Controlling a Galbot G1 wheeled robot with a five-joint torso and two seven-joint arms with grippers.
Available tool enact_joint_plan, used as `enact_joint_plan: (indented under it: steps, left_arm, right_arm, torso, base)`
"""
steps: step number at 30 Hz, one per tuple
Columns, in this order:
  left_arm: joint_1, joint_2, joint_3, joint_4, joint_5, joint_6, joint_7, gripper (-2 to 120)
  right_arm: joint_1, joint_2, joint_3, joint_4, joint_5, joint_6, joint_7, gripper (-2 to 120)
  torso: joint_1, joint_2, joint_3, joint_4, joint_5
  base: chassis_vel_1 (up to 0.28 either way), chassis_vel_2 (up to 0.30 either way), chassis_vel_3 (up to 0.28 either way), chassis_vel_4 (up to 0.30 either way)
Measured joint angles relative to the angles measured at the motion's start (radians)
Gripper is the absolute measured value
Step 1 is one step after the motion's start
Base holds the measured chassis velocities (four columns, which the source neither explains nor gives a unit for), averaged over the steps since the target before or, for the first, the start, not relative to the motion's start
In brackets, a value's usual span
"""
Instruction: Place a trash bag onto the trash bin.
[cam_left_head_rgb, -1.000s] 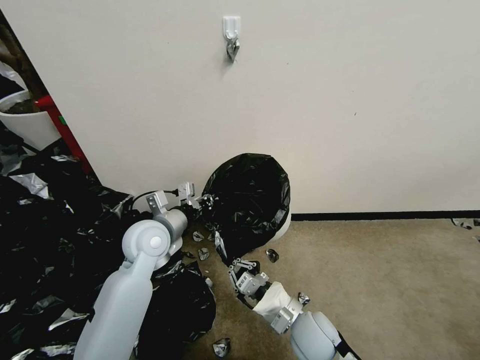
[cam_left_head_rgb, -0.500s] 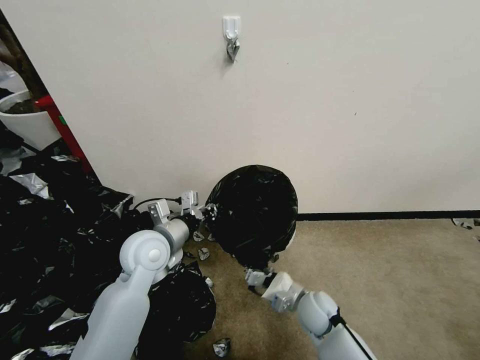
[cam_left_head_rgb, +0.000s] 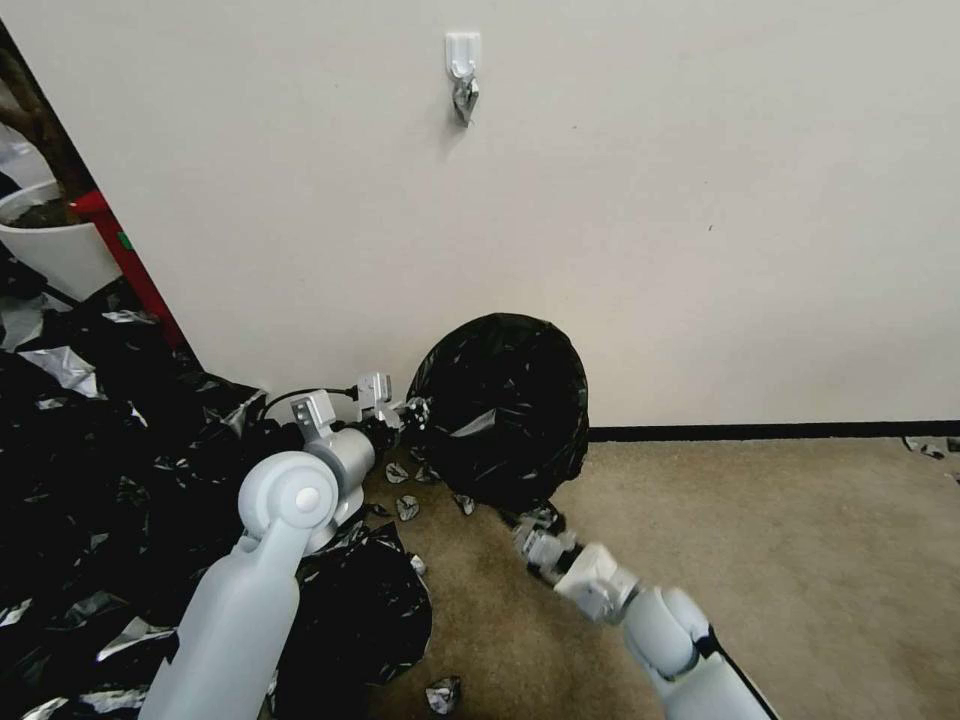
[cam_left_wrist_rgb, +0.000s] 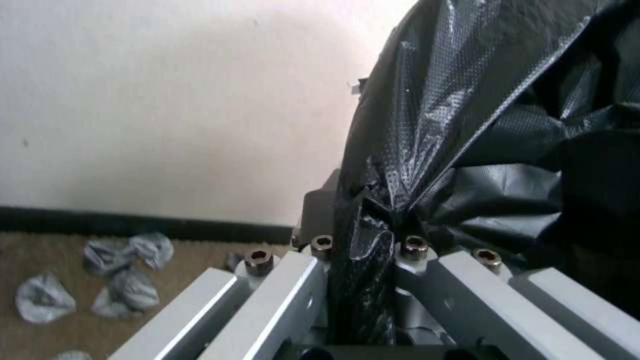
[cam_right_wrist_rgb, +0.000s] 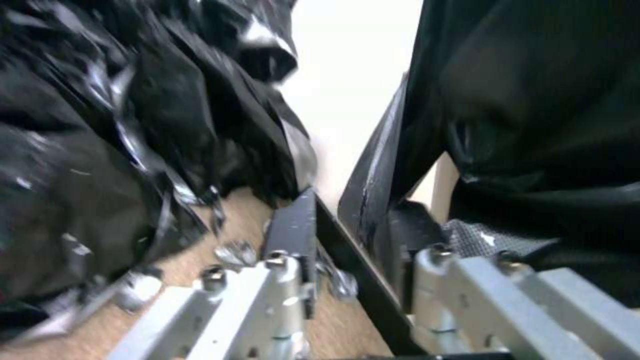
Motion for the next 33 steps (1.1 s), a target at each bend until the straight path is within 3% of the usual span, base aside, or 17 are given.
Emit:
enact_joint_plan:
  steps: [3, 7, 10, 11, 13, 15, 16, 18, 19, 20, 22, 25, 26, 29, 30, 32, 33]
  left_arm:
    - [-0.013, 0.002, 0.0, 0.01, 0.008, -0.003, 0.005, 2]
    - [-0.014, 0.005, -0.003, 0.011, 0.01, -0.005, 0.005, 2]
    - [-0.014, 0.01, -0.008, 0.015, 0.013, -0.007, 0.007, 2]
    - [-0.014, 0.01, -0.008, 0.015, 0.013, -0.007, 0.007, 2]
    - [-0.005, 0.017, -0.003, 0.023, 0.05, -0.029, 0.017, 2]
    - [0.016, 0.021, 0.013, 0.026, 0.085, -0.053, 0.023, 2]
    - [0.016, 0.021, 0.013, 0.026, 0.085, -0.053, 0.023, 2]
    - [0.038, 0.015, 0.031, 0.026, 0.106, -0.063, 0.024, 2]
    - [0.038, 0.015, 0.031, 0.026, 0.106, -0.063, 0.024, 2]
    - [0.052, 0.008, 0.043, 0.026, 0.128, -0.074, 0.024, 2]
    - [0.064, 0.002, 0.053, 0.024, 0.148, -0.084, 0.024, 2]
    - [0.107, -0.01, 0.081, 0.011, 0.202, -0.125, 0.043, 2]
    - [0.107, -0.01, 0.081, 0.011, 0.202, -0.125, 0.043, 2]
    - [0.142, -0.019, 0.094, -0.007, 0.242, -0.162, 0.063, 2]
    - [0.142, -0.019, 0.094, -0.007, 0.242, -0.162, 0.063, 2]
    - [0.157, -0.019, 0.097, -0.016, 0.264, -0.178, 0.07, 2]
    - [0.157, -0.019, 0.097, -0.016, 0.264, -0.178, 0.07, 2]
  right_arm:
    - [-0.016, -0.013, 0.04, 0.026, 0.014, 0.031, -0.041, 43]
    - [-0.026, -0.025, 0.071, 0.05, 0.038, 0.048, -0.076, 52]
    - [-0.046, -0.046, 0.112, 0.083, 0.107, 0.079, -0.197, 67]
    - [-0.046, -0.046, 0.112, 0.083, 0.107, 0.079, -0.197, 67]
    - [-0.057, -0.059, 0.145, 0.113, 0.221, 0.102, -0.37, 78]
    - [-0.065, -0.075, 0.155, 0.156, 0.446, 0.102, -0.531, 83]
    - [-0.065, -0.075, 0.155, 0.156, 0.446, 0.102, -0.531, 83]
    - [-0.065, -0.089, 0.136, 0.198, 0.655, 0.053, -0.61, 72]
    - [-0.065, -0.089, 0.136, 0.198, 0.655, 0.053, -0.61, 72]
    - [-0.063, -0.094, 0.117, 0.226, 0.772, 0.001, -0.628, 67]
    - [-0.062, -0.096, 0.094, 0.251, 0.85, -0.042, -0.603, 60]
    - [-0.053, -0.096, -0.04, 0.329, 0.988, -0.143, -0.278, 47]
    - [-0.053, -0.096, -0.04, 0.329, 0.988, -0.143, -0.278, 47]
    - [-0.037, -0.079, -0.172, 0.398, 0.958, -0.308, 0.131, 32]
    - [-0.037, -0.079, -0.172, 0.398, 0.958, -0.308, 0.131, 32]
    - [-0.018, -0.067, -0.234, 0.43, 0.961, -0.456, 0.393, 22]
    - [-0.018, -0.067, -0.234, 0.43, 0.961, -0.456, 0.393, 22]
  torso:
    - [0.0, 0.0, 0.0, 0.0, 0.0]
    - [0.0, 0.0, 0.0, 0.0, -0.0001]
    - [0.0, 0.0, 0.0, 0.0, 0.0]
    - [0.0, 0.0, 0.0, 0.0, 0.0]
    - [0.0, 0.0, 0.0, -0.0001, 0.0]
    - [0.0, 0.0, 0.0, 0.0002, 0.0]
    - [0.0, 0.0, 0.0, 0.0002, 0.0]
    - [0.0, 0.0, 0.0, 0.0, 0.0]
    - [0.0, 0.0, 0.0, 0.0, 0.0]
    - [0.0, 0.0, 0.0, 0.0, 0.0]
    - [0.0, 0.0, 0.0, 0.0001, -0.0002]
    - [0.0, 0.0, 0.0, 0.0002, -0.0001]
    - [0.0, 0.0, 0.0, 0.0002, -0.0001]
    - [0.0, 0.0, 0.0, 0.0001, -0.0001]
    - [0.0, 0.0, 0.0, 0.0001, -0.0001]
    - [0.0, 0.0, 0.0, 0.0002, -0.0001]
    - [0.0, 0.0, 0.0, 0.0002, -0.0001]
  base:
    - [0.0, 0.0, 0.0, 0.0]
    - [0.0, 0.0, 0.0, 0.0]
    - [0.0, 0.0, 0.0, 0.0]
    - [0.0, 0.0, 0.0, 0.0]
    - [0.0, 0.0, 0.0, 0.0]
    - [0.0, 0.0, 0.0, 0.0]
    - [0.0, 0.0, 0.0, 0.0]
    - [0.0, 0.0, 0.0, 0.0]
    - [0.0, 0.0, 0.0, 0.0]
    - [0.0, 0.0, 0.0, 0.0]
    - [0.0, 0.0, 0.0, 0.0]
    - [0.0, 0.0, 0.0, 0.0]
    - [0.0, 0.0, 0.0, 0.0]
    - [0.0, 0.0, 0.0, 0.0]
    - [0.0, 0.0, 0.0, 0.0]
    - [0.0, 0.0, 0.0, 0.0]
    - [0.0, 0.0, 0.0, 0.0]
